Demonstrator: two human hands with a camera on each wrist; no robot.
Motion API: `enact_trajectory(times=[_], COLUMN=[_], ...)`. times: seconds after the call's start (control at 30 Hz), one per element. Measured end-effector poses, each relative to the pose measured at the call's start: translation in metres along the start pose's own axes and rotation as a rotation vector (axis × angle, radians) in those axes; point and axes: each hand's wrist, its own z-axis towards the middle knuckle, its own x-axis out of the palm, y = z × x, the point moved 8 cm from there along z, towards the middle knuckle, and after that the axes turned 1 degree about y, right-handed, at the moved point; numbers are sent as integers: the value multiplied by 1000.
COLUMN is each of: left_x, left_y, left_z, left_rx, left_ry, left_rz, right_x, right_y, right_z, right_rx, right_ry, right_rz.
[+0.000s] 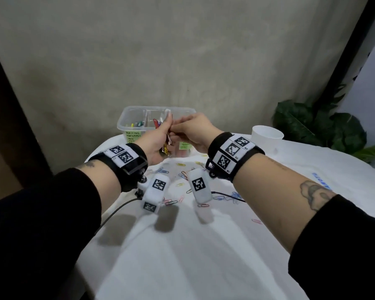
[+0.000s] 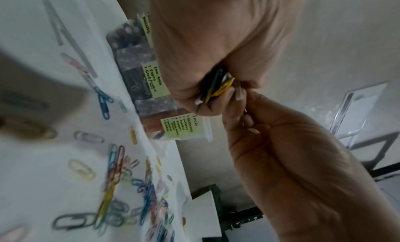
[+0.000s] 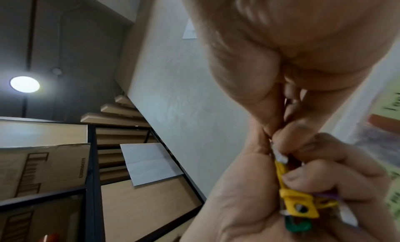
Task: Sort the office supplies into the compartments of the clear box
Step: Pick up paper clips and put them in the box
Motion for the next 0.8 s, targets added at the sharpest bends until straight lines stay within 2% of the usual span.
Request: enact_trajectory(times=[0.1,0.17,0.3,0.33,0.4,0.47,0.53,0.67,0.8], left_x=[-17,-24,-33,-38,-45,-54,-60,-56,-64], left_y=[-13,-26,-61,-71,-83,-83,-82,-75,-63], left_z=[25,36,57,63,80,96,113,126,148], left_rx=[29,72,119,139,145,82,11,-107,-258], left_ry=[-69,-123,-271,-327,-398,-447,-436,-431,-341], left_rz=[-3,8,-35,14,121,251,558,983,1172], right_x=[7,5,-25,-28,-24,-19,-13,-14,-16], right_y=[11,22,27,24,12,-3,-7,-8,-8], right_z=[15,25,55,63,72,78,79,84,86], right_rx=[-47,-133,-237,-242,-231,-233,-288,-342,-396], right_ry=[75,62,-220,-230,-142,-58,-49,-74,-96], right_rz=[29,-65,-430,-546,-817,-1056,-1210,-1235,-1228])
